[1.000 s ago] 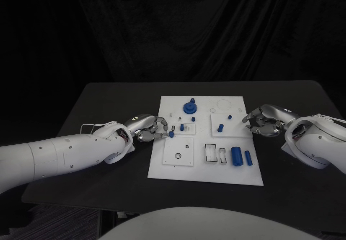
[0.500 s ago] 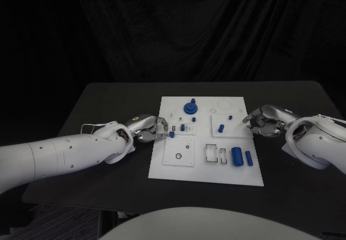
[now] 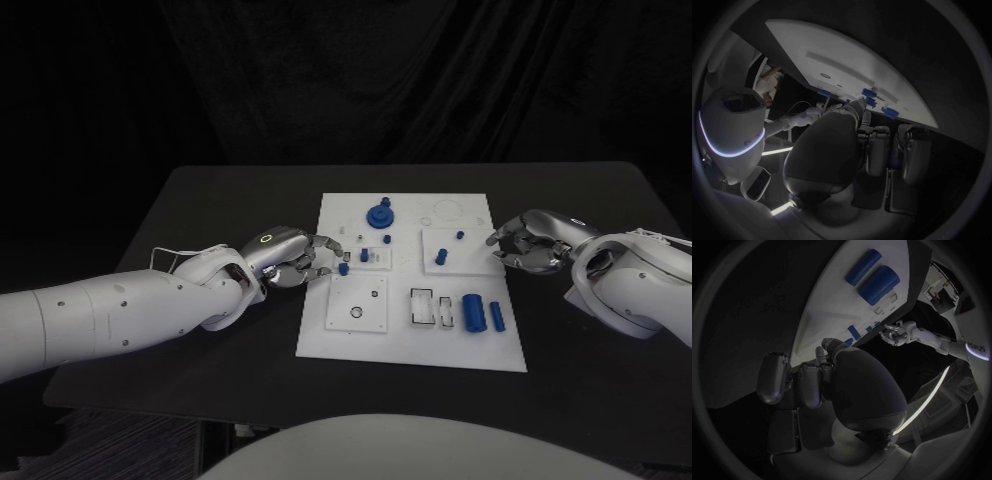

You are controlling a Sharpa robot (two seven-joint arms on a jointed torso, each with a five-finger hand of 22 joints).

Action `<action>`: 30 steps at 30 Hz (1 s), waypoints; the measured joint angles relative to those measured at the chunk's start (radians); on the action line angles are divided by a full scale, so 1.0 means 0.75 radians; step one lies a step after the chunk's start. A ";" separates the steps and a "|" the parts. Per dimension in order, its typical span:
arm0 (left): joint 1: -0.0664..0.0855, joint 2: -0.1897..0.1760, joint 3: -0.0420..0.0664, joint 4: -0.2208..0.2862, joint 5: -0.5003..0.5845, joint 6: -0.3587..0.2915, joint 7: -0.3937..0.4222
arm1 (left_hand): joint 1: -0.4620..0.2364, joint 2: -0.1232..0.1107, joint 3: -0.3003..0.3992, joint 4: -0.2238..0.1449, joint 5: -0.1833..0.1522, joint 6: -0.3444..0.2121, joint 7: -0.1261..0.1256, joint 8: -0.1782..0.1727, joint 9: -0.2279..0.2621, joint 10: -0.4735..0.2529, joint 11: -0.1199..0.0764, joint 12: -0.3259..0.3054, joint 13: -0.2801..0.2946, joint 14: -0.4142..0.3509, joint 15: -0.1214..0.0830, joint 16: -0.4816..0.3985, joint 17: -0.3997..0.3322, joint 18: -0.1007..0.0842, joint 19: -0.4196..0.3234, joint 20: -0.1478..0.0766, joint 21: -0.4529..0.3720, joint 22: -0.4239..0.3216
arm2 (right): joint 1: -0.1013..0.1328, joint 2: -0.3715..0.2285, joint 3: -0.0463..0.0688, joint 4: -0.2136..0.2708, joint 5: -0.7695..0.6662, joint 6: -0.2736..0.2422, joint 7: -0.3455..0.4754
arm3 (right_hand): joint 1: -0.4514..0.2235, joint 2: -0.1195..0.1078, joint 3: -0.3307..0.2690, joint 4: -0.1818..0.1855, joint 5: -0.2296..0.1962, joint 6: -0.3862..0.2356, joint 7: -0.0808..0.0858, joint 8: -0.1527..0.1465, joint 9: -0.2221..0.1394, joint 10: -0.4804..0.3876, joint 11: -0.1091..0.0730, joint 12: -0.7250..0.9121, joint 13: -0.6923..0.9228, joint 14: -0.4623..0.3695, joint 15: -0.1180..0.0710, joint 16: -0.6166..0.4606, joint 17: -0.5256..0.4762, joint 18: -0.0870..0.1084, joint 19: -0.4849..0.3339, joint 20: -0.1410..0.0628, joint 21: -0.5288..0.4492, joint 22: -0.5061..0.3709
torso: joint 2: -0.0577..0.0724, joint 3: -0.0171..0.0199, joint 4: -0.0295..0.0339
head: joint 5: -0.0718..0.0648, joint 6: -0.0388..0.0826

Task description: Assemble the parts on the task board

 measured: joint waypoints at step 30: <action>0.065 0.074 0.001 -0.031 -0.435 0.141 -0.177 | -0.035 -0.073 0.094 -0.088 0.202 0.155 -0.060 -0.189 -0.164 0.012 -0.052 -0.001 -0.013 0.000 -0.028 0.000 0.000 0.000 -0.003 -0.031 0.026 0.001 | 0.000 0.015 0.000 -0.002 0.000 0.000 0.000 | 0.000 0.000 0.000 0.000 0.000 0.000 0.000 0.000 0.000 0.000 0.000 0.000 0.001 0.000 0.000 0.000 0.000 0.000 0.000 0.000 0.000 -0.001 | 0.004 0.0012 -0.0050 | 0.003 0.000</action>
